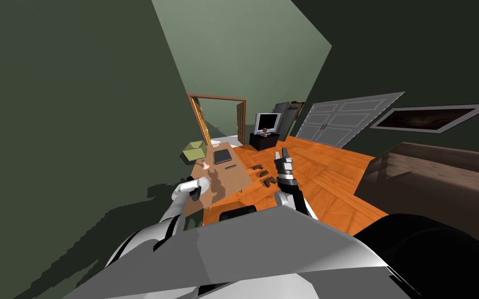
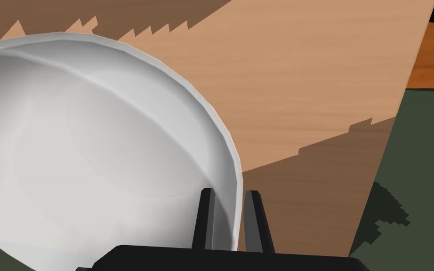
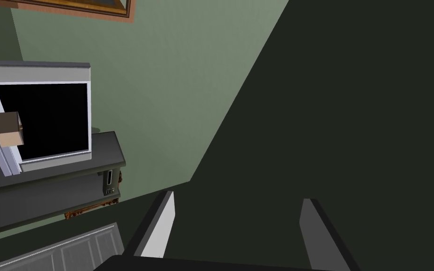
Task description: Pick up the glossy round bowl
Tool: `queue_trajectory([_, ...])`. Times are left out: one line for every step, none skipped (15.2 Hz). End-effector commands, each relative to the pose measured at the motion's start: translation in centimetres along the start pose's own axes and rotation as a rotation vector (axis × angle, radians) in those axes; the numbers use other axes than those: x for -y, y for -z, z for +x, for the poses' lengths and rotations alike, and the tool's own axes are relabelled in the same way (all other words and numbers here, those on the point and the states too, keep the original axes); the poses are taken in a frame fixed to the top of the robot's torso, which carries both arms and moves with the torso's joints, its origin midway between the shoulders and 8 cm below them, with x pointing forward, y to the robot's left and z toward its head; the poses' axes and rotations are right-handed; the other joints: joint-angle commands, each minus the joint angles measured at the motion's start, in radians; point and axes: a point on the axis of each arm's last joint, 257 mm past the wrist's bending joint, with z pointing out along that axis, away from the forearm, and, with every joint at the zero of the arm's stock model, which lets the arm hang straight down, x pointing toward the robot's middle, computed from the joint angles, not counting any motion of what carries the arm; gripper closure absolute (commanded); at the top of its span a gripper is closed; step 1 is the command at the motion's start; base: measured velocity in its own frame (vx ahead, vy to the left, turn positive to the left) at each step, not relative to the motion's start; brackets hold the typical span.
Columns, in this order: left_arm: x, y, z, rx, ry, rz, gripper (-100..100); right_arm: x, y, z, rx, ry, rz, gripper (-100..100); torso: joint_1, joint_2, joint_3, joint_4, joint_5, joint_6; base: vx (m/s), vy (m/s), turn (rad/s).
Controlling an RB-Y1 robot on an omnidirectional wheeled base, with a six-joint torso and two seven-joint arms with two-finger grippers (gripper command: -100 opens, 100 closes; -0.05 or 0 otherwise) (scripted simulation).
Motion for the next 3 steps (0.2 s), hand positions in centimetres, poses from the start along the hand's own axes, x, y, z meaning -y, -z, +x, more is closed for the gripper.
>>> queue_trajectory([0.50,0.78,-0.20,0.000,-0.001,-0.003,100,0.00,0.00,0.00,0.000,0.000,0.000,0,0.000,0.000,0.000,0.000,0.000,0.000,-0.049,-0.033,-0.007])
queue_trajectory([0.66,0.98,-0.27,0.000,-0.001,-0.004,100,0.00,0.00,0.00,0.000,0.000,0.000,0,-0.001,0.001,0.001,0.000,0.000,0.000,-0.046,-0.030,-0.002])
queue_trajectory([0.44,0.68,-0.24,0.000,0.000,0.000,100,0.00,0.00,0.00,0.000,0.000,0.000,0,-0.001,0.002,0.001,0.000,-0.001,0.000,-0.024,-0.015,0.001])
